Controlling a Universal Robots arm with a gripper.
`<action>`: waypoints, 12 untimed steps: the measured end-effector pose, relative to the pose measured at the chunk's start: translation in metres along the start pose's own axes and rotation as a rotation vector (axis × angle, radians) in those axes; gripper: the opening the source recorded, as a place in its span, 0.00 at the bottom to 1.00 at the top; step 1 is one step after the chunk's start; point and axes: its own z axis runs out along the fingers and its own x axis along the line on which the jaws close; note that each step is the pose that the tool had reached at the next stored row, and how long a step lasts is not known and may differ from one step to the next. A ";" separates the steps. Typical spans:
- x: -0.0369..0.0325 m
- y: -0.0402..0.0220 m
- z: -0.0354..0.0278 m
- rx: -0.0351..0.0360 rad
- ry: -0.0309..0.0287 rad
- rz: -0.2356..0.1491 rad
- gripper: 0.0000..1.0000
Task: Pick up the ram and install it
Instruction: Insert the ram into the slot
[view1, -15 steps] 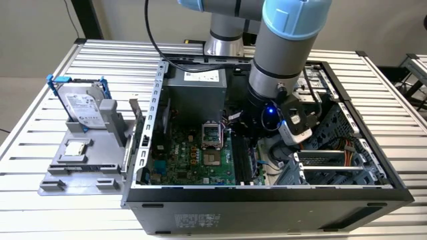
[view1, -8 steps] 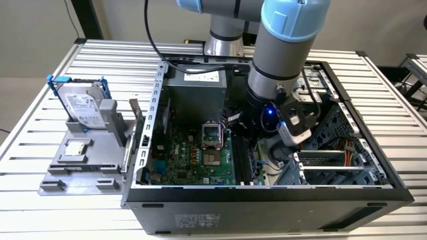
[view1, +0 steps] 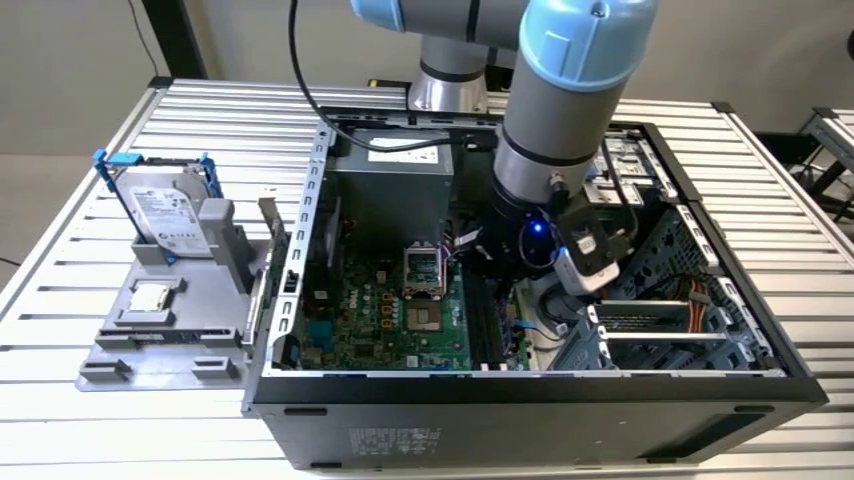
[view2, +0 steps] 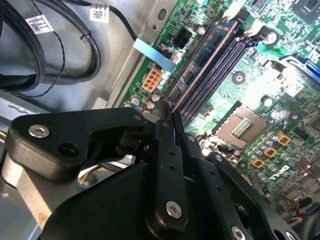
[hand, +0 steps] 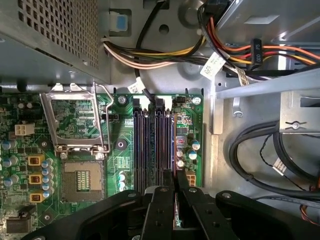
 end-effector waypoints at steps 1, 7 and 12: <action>0.0001 0.0000 0.0004 0.0000 0.0000 0.000 0.00; 0.0018 0.0000 0.0008 0.0000 0.0000 0.000 0.00; 0.0019 -0.0001 0.0031 0.0005 0.0001 0.000 0.00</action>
